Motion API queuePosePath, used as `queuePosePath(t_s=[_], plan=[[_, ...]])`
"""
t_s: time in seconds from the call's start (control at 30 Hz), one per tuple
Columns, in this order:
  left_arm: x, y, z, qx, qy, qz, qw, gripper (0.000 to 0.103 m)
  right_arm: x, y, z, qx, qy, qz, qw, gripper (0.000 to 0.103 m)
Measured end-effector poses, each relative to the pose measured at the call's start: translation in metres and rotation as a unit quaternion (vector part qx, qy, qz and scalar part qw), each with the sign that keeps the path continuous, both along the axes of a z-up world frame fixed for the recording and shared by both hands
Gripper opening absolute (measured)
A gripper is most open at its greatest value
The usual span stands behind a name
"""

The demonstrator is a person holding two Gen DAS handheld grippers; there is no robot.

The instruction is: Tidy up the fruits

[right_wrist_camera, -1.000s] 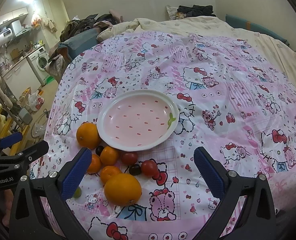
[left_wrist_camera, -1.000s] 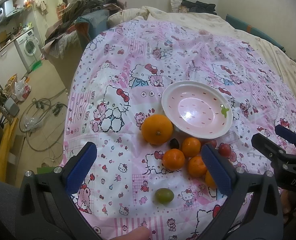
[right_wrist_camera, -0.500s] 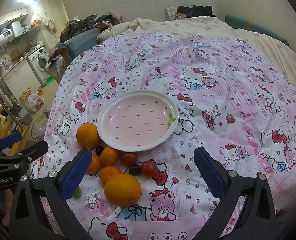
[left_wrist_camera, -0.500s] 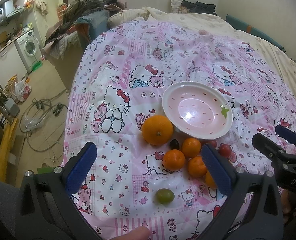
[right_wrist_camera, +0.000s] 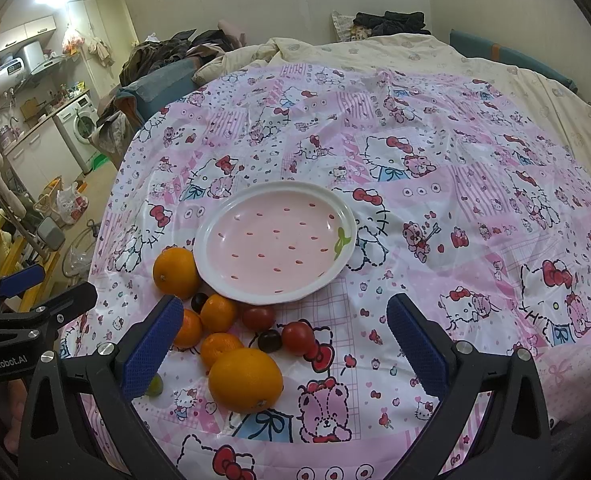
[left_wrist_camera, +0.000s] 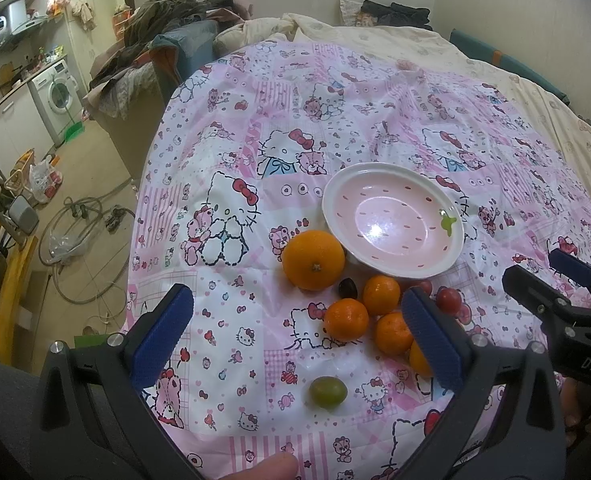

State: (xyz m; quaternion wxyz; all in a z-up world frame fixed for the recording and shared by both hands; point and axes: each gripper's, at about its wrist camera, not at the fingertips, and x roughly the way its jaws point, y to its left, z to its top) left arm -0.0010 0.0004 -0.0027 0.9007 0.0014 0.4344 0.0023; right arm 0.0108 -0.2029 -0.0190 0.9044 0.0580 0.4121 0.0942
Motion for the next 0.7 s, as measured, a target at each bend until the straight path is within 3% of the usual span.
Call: queuePosePath(t_s=[0.2, 0.3, 0.37, 0.57, 0.7], plan=[[0.0, 0.005, -0.005, 0.004, 0.007, 0.003, 1.0, 0.103, 0.003, -0.004, -0.003, 0.019, 0.017, 0.004, 1.0, 0.103], [0.002, 0.009, -0.008, -0.005, 0.021, 0.009, 0.9997, 0.103, 0.012, -0.01, -0.015, 0.031, 0.069, 0.004, 0.997, 0.103], [0.004, 0.012, -0.01, -0.01, 0.032, 0.017, 0.9993, 0.103, 0.015, -0.012, -0.024, 0.005, 0.085, -0.006, 0.996, 0.103], [0.006, 0.02, -0.014, -0.027, 0.053, 0.032, 0.9977, 0.103, 0.019, 0.011, -0.055, 0.035, 0.172, 0.064, 0.982, 0.102], [0.008, 0.021, -0.013, -0.033, 0.057, 0.034, 0.9973, 0.103, 0.022, 0.033, -0.079, 0.014, 0.211, 0.088, 0.973, 0.092]])
